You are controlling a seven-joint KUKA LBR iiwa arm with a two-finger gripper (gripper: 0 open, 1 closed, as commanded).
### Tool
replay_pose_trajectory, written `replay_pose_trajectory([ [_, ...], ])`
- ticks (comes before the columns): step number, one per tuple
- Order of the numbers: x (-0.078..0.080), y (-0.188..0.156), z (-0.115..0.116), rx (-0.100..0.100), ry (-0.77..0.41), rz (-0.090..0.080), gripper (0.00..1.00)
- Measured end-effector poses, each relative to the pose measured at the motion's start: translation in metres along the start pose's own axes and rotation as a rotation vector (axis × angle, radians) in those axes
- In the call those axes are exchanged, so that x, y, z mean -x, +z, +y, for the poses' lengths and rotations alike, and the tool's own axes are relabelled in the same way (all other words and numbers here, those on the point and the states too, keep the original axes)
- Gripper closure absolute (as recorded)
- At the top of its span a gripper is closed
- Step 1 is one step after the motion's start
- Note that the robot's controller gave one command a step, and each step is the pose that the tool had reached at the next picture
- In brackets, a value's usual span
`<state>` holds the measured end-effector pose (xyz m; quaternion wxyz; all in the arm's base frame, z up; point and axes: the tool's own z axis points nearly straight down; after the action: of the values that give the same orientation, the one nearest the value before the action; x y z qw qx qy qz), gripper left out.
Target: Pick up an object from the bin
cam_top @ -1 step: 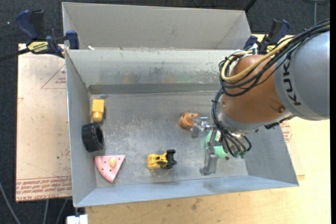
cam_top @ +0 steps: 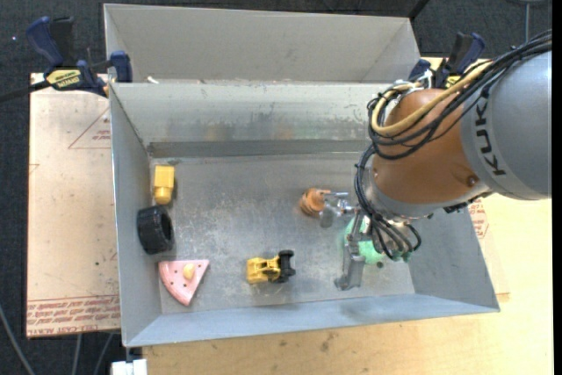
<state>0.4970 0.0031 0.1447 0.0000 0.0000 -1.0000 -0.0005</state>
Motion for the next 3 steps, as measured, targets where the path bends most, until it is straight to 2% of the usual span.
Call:
replay_pose_trajectory([
  [1, 0.01, 0.032, 0.022, -0.002, -0.058, -0.007, 0.0],
  [2, 0.006, 0.058, 0.047, 0.0, -0.037, 0.004, 0.0],
  [3, 0.001, 0.062, 0.058, 0.001, 0.015, 0.0, 0.0],
])
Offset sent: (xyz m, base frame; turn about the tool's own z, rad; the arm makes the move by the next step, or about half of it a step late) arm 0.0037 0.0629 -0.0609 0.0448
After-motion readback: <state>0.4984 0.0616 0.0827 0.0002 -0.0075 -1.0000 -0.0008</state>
